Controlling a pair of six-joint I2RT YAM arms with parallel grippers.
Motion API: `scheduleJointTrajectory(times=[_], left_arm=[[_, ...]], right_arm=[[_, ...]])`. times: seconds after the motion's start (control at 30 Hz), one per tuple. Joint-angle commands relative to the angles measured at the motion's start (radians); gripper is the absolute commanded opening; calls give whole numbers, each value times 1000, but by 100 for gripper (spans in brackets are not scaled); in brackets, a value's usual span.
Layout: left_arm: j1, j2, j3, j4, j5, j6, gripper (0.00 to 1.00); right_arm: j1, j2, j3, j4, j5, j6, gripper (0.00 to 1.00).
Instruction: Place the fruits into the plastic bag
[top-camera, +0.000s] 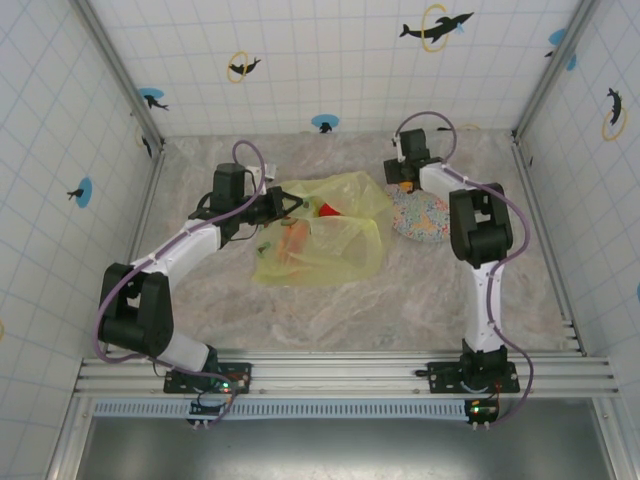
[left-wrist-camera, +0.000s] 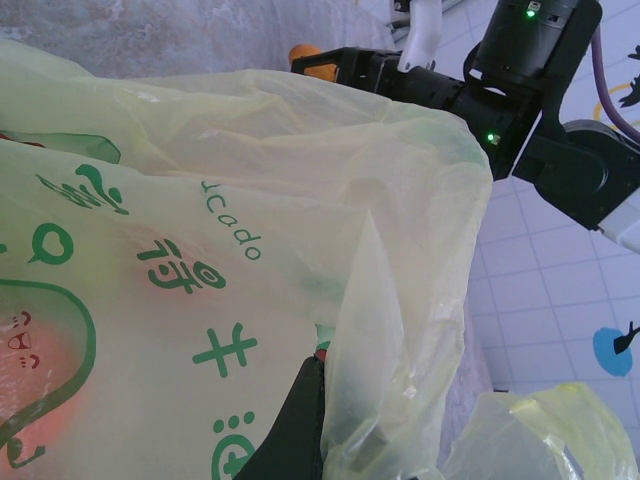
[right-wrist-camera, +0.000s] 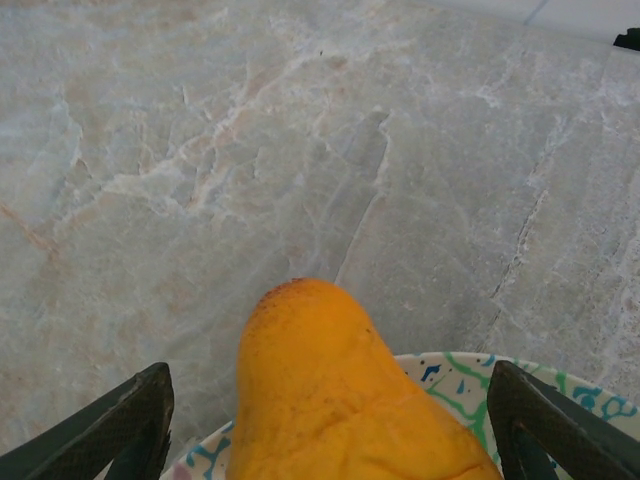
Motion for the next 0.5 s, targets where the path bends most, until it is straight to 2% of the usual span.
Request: scheduleJointTrajectory(times=[0.0, 0.23, 0.47], left_arm=[[11, -8, 7, -5, 20, 3, 0], [13, -12, 6, -5, 21, 2, 0], [13, -16, 7, -5, 21, -2, 0]], right_arm=[[16, 21, 46, -32, 65, -35, 80], [31, 0, 32, -63, 99, -35, 64], [42, -202, -157, 22, 91, -9, 56]])
